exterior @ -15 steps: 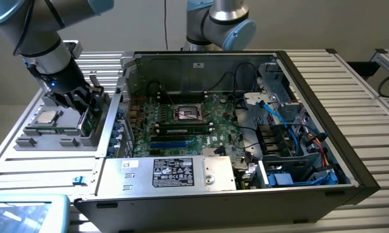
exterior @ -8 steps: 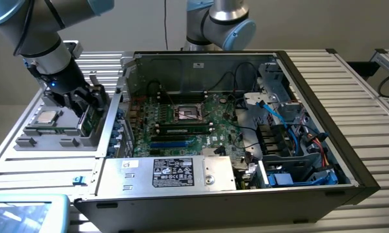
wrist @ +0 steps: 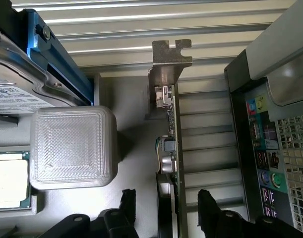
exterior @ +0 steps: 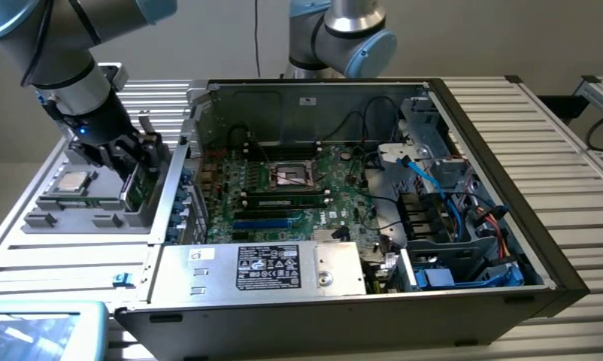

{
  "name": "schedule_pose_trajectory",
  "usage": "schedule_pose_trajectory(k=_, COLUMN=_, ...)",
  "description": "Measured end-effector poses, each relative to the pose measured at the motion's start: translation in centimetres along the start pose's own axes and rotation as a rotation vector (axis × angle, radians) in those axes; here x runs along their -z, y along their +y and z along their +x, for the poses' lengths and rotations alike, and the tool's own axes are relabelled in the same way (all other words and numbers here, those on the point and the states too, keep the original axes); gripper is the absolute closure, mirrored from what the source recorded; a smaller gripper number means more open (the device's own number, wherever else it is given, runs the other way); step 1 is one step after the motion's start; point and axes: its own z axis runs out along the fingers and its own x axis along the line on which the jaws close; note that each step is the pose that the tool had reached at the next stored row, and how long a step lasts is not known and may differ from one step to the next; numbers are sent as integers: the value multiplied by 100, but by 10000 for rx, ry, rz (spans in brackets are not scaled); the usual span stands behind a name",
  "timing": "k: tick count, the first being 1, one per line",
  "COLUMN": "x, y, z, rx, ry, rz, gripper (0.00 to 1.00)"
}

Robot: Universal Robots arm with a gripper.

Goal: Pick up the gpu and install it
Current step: 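Pick up the gpu and move the gpu toward the slot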

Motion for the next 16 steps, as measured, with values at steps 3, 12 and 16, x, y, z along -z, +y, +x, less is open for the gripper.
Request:
schedule_pose_trajectory(k=3, x=0, y=-1, z=0, rx=0, ry=-1, rz=0, gripper=57)
schedule_pose_trajectory(k=12, x=36, y=-3, z=-3, rx=-2, ry=-2, rz=-1, gripper=71)
schedule_pose_trajectory(k=16, x=210, y=12, z=-16, rx=-2, ry=0, rz=0, gripper=71)
